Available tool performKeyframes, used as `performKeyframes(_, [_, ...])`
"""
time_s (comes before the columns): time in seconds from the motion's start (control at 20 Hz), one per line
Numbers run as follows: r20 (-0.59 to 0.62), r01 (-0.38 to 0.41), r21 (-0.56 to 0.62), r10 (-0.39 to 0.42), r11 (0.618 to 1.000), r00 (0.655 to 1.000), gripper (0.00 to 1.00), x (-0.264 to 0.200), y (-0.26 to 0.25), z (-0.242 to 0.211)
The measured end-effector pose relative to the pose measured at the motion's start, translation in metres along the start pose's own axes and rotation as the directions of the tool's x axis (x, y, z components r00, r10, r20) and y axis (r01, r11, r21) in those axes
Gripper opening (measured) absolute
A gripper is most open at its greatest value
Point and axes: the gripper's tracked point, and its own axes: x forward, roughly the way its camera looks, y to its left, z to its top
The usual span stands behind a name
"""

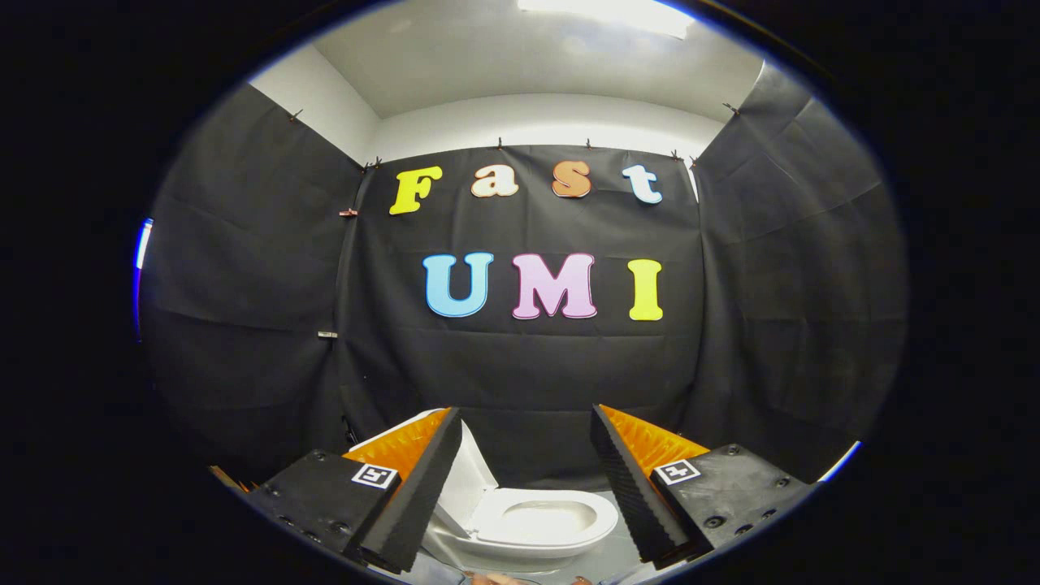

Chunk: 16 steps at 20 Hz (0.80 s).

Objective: Open the toilet lid.

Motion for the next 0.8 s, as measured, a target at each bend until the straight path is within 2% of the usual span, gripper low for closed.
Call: performKeyframes(0.8, [-0.013, 0.018, 0.021, -0.017, 1.000, 1.000, 0.99, -0.0017, -0.0067, -0.0012])
